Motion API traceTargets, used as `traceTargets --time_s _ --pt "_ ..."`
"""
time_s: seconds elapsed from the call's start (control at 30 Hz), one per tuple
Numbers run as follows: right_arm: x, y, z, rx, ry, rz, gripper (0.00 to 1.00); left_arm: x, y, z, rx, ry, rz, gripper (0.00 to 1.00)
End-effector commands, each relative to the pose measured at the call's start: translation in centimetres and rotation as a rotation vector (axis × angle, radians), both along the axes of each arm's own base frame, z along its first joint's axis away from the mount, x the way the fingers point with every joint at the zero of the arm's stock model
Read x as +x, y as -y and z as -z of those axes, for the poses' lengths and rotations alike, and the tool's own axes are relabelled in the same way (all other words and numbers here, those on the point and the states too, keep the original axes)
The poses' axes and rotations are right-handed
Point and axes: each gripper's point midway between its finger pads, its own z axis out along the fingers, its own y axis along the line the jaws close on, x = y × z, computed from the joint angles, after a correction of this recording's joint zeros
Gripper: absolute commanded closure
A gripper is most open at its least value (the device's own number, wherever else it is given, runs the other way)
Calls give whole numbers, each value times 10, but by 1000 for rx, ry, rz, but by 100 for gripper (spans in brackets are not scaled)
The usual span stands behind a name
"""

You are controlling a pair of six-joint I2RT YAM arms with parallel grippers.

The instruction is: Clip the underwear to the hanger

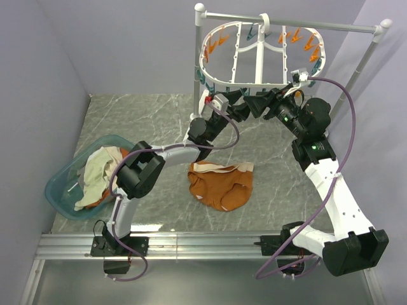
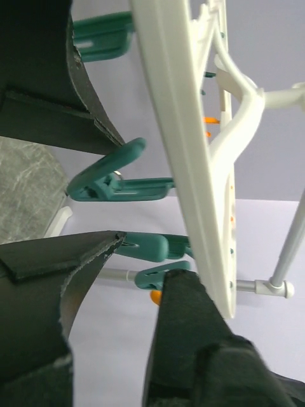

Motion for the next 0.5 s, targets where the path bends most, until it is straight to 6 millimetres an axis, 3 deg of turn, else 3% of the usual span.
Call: traceTargets --time_s 0.0,0.27,0.47 --pt "-8 4 -16 3 54 1 33 -23 -21 -55 -183 172 21 45" --pt "-6 5 -15 9 47 5 35 -29 -24 -55 -153 184 13 70" --pt "2 14 -5 -19 28 64 51 -41 -32 -63 -107 205 6 77"
